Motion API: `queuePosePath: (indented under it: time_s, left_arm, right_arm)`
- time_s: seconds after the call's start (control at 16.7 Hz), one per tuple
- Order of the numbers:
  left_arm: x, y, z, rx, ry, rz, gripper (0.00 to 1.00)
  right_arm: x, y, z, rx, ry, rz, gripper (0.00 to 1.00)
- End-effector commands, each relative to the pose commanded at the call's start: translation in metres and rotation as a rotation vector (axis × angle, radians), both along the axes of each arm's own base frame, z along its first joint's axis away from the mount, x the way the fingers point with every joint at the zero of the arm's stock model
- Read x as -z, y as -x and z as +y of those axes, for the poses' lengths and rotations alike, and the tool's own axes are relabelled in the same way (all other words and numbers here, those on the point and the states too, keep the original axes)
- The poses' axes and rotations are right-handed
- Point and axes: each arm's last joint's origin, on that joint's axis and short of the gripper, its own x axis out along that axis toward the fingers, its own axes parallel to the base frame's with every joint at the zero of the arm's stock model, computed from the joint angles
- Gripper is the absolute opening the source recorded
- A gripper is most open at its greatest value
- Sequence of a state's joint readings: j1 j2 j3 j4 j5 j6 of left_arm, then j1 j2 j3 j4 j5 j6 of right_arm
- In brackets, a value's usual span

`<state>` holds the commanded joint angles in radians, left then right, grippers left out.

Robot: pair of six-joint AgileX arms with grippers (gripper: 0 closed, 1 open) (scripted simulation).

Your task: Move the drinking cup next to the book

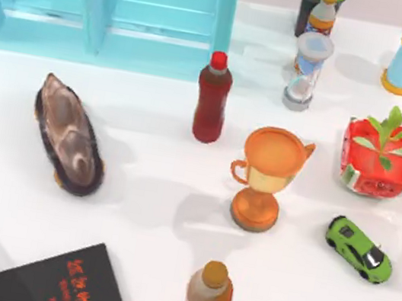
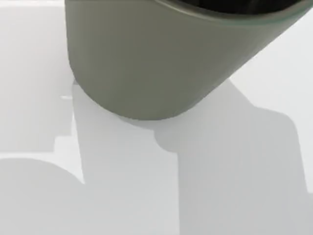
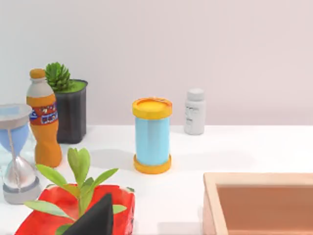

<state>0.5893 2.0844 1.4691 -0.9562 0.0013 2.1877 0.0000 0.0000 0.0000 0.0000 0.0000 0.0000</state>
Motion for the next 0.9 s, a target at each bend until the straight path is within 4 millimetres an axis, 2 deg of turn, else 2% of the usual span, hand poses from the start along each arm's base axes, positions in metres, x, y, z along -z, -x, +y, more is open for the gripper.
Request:
queuePosePath:
  time_s: [0.72, 0.9]
  left_arm:
    - [0.0, 0.0, 0.0, 0.0, 0.0, 0.0, 0.02]
    - [0.0, 0.0, 0.0, 0.0, 0.0, 0.0, 0.0]
  right_arm:
    - [0.0, 0.0, 0.0, 0.0, 0.0, 0.0, 1.0]
    - [0.0, 0.0, 0.0, 0.0, 0.0, 0.0, 1.0]
